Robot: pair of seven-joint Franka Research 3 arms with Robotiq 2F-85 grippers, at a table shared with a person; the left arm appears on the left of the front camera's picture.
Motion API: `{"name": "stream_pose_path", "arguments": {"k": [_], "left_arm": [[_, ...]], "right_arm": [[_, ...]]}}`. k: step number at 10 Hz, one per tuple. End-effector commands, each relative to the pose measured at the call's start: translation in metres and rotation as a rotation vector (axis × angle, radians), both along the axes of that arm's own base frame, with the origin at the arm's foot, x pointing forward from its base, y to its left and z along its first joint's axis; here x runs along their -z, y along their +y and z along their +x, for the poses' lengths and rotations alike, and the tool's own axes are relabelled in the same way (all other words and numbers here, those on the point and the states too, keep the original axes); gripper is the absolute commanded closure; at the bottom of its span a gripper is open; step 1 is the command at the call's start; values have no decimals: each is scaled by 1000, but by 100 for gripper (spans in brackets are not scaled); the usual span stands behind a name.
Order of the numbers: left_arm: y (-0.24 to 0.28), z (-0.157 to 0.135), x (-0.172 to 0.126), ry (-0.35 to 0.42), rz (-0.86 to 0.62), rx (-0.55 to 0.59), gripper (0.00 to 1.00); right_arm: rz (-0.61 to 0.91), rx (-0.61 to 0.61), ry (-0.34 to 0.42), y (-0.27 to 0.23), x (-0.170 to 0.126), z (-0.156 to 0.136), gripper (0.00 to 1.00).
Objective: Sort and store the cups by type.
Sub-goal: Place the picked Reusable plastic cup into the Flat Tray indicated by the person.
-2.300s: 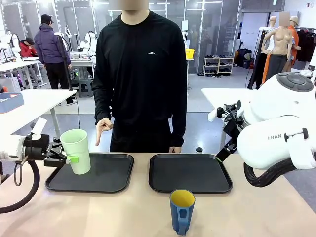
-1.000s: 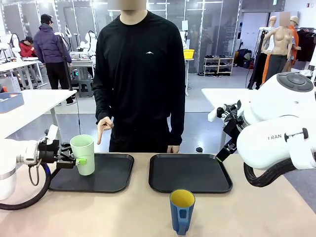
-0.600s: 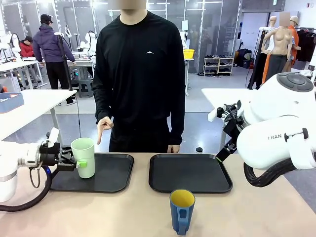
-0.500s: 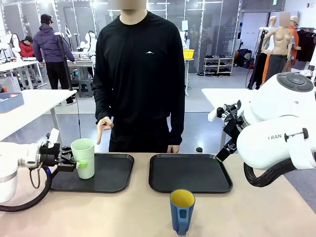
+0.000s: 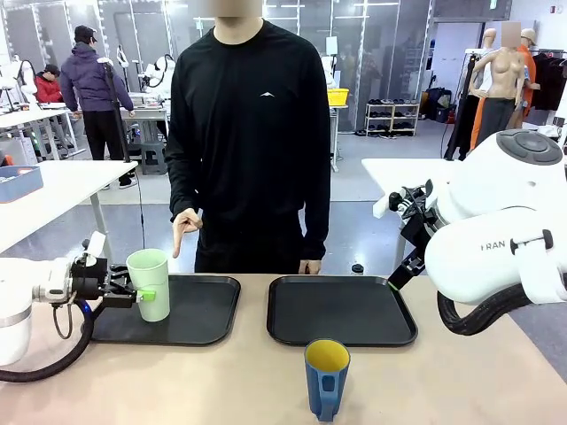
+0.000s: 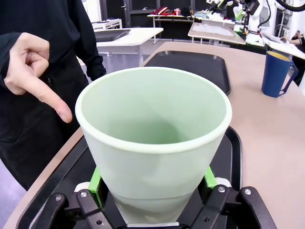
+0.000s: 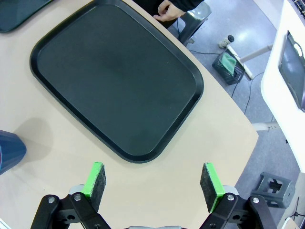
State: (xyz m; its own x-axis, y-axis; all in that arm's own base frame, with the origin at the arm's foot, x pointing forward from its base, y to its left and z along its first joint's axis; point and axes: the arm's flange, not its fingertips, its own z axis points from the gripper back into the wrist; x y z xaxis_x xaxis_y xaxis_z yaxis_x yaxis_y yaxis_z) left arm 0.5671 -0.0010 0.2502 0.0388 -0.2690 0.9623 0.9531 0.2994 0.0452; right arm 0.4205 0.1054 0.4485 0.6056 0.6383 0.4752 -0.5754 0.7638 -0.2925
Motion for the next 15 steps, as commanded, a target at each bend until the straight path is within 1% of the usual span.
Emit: {"name": "stream_pose_path", "arguments": {"k": [1, 8, 10, 11, 12, 14, 15], "left_arm": [[3, 6, 2, 12, -14, 0, 0], [17, -6, 1, 25, -4, -62, 0], [20, -17, -2, 45, 15, -65, 0], [23, -24, -5, 76, 34, -69, 0], [24, -31, -7, 87, 51, -61, 0], [29, -47, -13, 92, 87, -84, 0], [30, -54, -15, 93, 122, -113, 0]], "right_arm": [[3, 0, 3, 0, 0, 0, 0], [3, 0, 3, 0, 0, 0, 0], [3, 0, 3, 0, 0, 0, 0], [3, 0, 3, 0, 0, 0, 0], [3, 0, 3, 0, 0, 0, 0], [3, 0, 3, 0, 0, 0, 0], [3, 0, 3, 0, 0, 0, 0]]}}
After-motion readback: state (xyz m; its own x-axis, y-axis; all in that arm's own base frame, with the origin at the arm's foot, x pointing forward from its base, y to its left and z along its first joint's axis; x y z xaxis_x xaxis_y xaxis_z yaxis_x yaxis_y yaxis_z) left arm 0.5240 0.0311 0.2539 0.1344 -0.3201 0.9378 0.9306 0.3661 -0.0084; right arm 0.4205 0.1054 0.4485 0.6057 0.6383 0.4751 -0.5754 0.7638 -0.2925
